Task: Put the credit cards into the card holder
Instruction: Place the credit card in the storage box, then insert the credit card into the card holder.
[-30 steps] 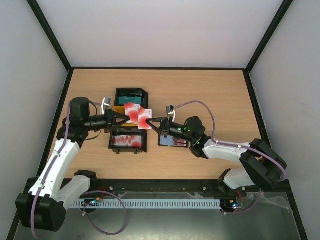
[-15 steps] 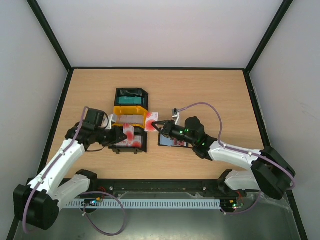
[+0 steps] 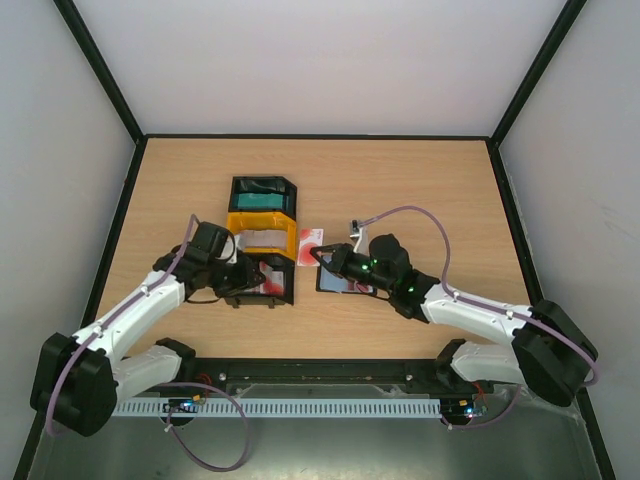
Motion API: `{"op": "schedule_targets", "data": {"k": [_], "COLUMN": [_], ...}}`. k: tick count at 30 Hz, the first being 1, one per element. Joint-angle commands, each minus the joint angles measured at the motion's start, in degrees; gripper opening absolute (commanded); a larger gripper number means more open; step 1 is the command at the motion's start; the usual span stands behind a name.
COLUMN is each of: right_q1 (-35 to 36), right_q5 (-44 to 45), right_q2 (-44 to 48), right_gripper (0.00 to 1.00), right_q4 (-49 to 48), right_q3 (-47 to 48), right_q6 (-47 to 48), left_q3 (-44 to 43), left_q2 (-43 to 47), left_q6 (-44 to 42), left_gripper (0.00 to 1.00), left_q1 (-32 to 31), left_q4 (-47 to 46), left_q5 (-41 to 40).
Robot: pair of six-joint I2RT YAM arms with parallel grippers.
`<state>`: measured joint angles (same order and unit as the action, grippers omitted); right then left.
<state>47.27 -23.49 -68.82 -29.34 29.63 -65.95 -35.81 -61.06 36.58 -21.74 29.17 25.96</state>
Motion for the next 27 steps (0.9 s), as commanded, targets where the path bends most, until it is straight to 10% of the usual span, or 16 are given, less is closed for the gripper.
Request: {"op": "schedule_targets", "data": {"k": [1,10,16,23,27], "right_q1": [-0.2,-0.1,-0.1,-0.1,-0.1], "right_q5": [4.1,4.7,-3.3,-9.4,-10.3], "right_q2": [2.7,6.3,7.4,7.1,7.2], "right_gripper": [0.02,0.02,0.02,0.02,0.02], "right_q4": [5.9,9.7,1.8,-8.1,-9.5], "right_q3": [1.7,1.8,0.5,-0.9,-1.4], "right_q6": [3.0,4.8,3.1,-1.6,-2.5], "left_q3": [-1.2,-7.5,-6.4,-0.1,-0.2], "left_q2": [-0.9,4.5,10.3,10.9,9.0], "left_q6": [0.4,0.1,9.2,23.3,23.7], "left_gripper": [0.45,0.70,0.90,0.88,0.65], "left_q1": [-1.6,-2.6,-5.7,-10.7,-12.1], "left_q4": [-1.0,4.0,-13.8,-35.3,-35.6], "left_q5": [-4.2,-10.0,3.3,9.1,8.7]}}
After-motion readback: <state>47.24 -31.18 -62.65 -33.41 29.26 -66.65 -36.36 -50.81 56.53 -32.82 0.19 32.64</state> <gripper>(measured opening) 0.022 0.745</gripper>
